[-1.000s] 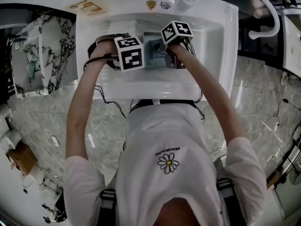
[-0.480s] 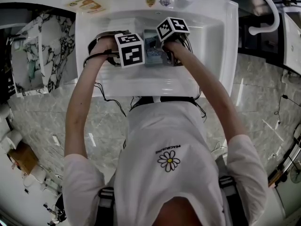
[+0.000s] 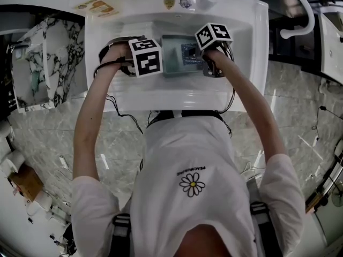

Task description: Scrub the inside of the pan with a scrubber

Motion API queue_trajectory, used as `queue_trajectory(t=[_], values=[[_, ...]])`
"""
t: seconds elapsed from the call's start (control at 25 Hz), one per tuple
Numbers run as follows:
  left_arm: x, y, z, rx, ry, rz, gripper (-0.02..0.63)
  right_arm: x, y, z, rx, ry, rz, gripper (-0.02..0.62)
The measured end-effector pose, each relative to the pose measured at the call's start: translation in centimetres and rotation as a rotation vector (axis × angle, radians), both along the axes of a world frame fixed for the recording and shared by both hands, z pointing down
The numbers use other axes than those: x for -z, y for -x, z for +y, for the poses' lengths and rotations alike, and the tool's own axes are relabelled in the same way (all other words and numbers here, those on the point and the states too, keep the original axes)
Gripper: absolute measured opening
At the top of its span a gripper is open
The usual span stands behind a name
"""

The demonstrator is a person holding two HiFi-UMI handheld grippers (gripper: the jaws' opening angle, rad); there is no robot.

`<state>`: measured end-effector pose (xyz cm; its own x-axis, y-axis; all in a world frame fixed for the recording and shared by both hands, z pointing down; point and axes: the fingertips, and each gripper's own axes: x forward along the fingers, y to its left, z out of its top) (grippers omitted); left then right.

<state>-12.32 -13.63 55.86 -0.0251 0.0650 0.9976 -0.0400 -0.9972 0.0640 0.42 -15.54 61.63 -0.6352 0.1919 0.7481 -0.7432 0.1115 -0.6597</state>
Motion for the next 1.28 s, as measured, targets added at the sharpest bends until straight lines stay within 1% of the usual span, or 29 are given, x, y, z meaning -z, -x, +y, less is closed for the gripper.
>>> queue_trajectory(t=[0.12,0.24,0.32,0.44,0.68,1.16,1.28], values=[[0.1,-0.1,0.0,0.001,0.0,0.005,0.138,-1.6,-3.3,0.5,0.038,-0.015,0.089,0.056],[0.0,-0.1,0.0,-0.001,0.002,0.003,0.138,-3.2,-5.5,1.0,0.045,-0.005,0.155,0.057],[0.0,-0.1,-0.1,-0.001,0.003,0.003,0.138,-4.1,-6.5,1.3,0.042,0.006,0.185,0.056],[0.0,-0.1,-0.1,0.0,0.002,0.001,0.138,-4.9,-7.1,1.5,0.025,0.02,0.203,0.055],[-0.1,0.0,0.0,0.007,-0.001,0.001,0.138,-5.6,-6.2,1.6,-0.029,0.05,0.188,0.055],[0.1,0.0,0.1,-0.003,-0.005,-0.001,0.138,-5.3,-4.1,2.1,-0.009,0.049,0.185,0.055],[0.1,0.1,0.1,-0.005,-0.007,-0.003,0.138,-4.9,-3.2,2.2,-0.012,0.05,0.166,0.056]])
